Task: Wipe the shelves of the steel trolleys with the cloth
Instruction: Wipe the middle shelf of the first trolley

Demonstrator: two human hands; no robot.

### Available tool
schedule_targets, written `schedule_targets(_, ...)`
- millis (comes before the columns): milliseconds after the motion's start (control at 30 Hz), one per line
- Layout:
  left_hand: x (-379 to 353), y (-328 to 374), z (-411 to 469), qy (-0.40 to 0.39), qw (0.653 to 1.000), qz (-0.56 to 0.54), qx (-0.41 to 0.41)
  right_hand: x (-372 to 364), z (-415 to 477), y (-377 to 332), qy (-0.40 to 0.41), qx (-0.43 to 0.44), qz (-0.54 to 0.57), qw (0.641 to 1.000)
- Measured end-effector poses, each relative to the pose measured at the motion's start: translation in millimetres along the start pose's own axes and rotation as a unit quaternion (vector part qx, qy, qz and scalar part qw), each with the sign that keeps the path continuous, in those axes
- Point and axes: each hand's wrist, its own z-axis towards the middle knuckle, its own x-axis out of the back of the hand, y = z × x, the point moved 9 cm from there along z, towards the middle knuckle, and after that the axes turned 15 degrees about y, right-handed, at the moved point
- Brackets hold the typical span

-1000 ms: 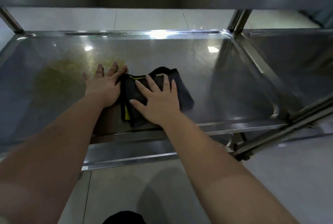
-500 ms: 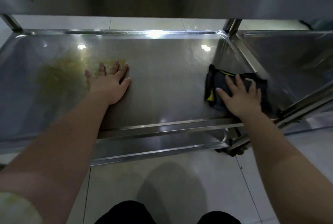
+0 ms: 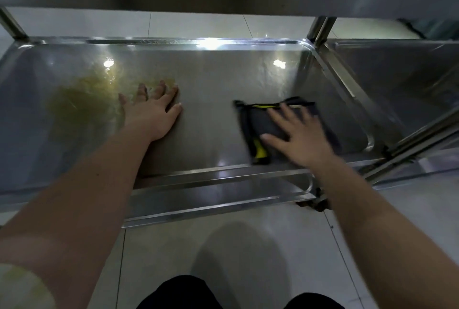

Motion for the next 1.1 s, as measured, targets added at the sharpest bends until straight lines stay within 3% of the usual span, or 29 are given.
schedule_targets(100,2,2,-2,0.001,1.0,-0.005,0.002,10,-1,102,-0.031,-0.1,-0.023,0.994)
schedule_targets(233,4,3,-2,0.001,1.0,-0.004,0.002,10,-4,113,-0.039,-0.128,-0.03,0.991)
schedule_targets(333,4,4,-4,-0.008,1.0,-0.011,0.004,5,-2,48,-0.019,-0.1,-0.035,0.994)
schedule_targets(467,10,2,-2,-0.021,1.0,0.011,-0.014,-10,-11,-121,-0.001,-0.023,-0.015,1.0)
schedule_targets(533,20,1,2,-0.013,0.997,0.061,-0.039,-19,-20,-196,-0.016,0.007,0.015,1.0)
schedule_targets(600,32,-5,3,-0.005,1.0,0.024,-0.017,-26,-20,-226,-0.045,0.017,0.037,0.998)
schedule_targets(700,49,-8,-12,0.025,0.984,-0.163,0.072,-14,-7,-197,-0.036,0.012,0.101,0.994)
schedule_targets(767,54,21,-35,0.037,0.976,-0.209,0.053,7,4,-149,0.042,-0.025,0.162,0.986)
schedule_targets(833,44,68,-64,0.017,0.989,-0.145,-0.006,16,11,-107,0.087,-0.061,0.226,0.968)
schedule_targets(933,21,97,-92,-0.004,0.998,-0.06,0.03,6,14,-82,0.064,-0.08,0.254,0.962)
schedule_targets(1100,15,65,-59,0.008,0.999,-0.037,0.029,-15,17,-88,0.021,0.008,0.078,0.997)
